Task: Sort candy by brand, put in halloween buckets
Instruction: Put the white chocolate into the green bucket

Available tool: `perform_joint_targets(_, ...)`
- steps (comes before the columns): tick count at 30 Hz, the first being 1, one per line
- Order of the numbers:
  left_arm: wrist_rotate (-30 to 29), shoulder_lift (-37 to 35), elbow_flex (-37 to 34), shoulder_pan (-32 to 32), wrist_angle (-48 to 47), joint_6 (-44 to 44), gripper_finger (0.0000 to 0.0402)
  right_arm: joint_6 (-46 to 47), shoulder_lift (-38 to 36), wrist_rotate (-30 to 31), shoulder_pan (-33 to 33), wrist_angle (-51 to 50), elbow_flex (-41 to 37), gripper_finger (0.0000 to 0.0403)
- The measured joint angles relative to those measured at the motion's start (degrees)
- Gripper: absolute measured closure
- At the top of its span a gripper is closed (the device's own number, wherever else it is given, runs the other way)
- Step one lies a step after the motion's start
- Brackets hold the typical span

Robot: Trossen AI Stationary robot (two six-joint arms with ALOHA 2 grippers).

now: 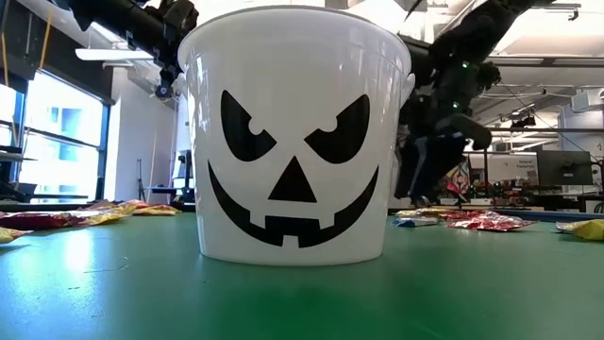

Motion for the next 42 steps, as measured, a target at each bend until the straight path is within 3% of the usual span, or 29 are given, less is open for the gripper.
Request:
perform_joint_targets(19, 0.0, 0.15, 0.0, 0.0, -0.2, -0.07, 0.0401, -6.9, 14.4, 0.68, 0.42, -9.58, 9.93, 0.0196)
perform_joint_targets(23, 0.0, 0.15, 0.0, 0.0, -0.22, -0.04, 0.0402, -6.88, 14.63, -0.1, 0.44, -10.26, 9.94, 0.0229)
perform_joint_targets(32, 0.0, 0.15, 0.0, 0.0, -0.2, -0.01, 0.0402, -6.9, 14.59, -0.39, 0.47, -10.29, 9.86, 0.0351)
perform_joint_targets(42, 0.0, 0.15, 0.0, 0.0, -0.18, 0.02, 0.0401, -4.94, 14.36, 0.49, 0.45, -12.04, 11.85, 0.0358)
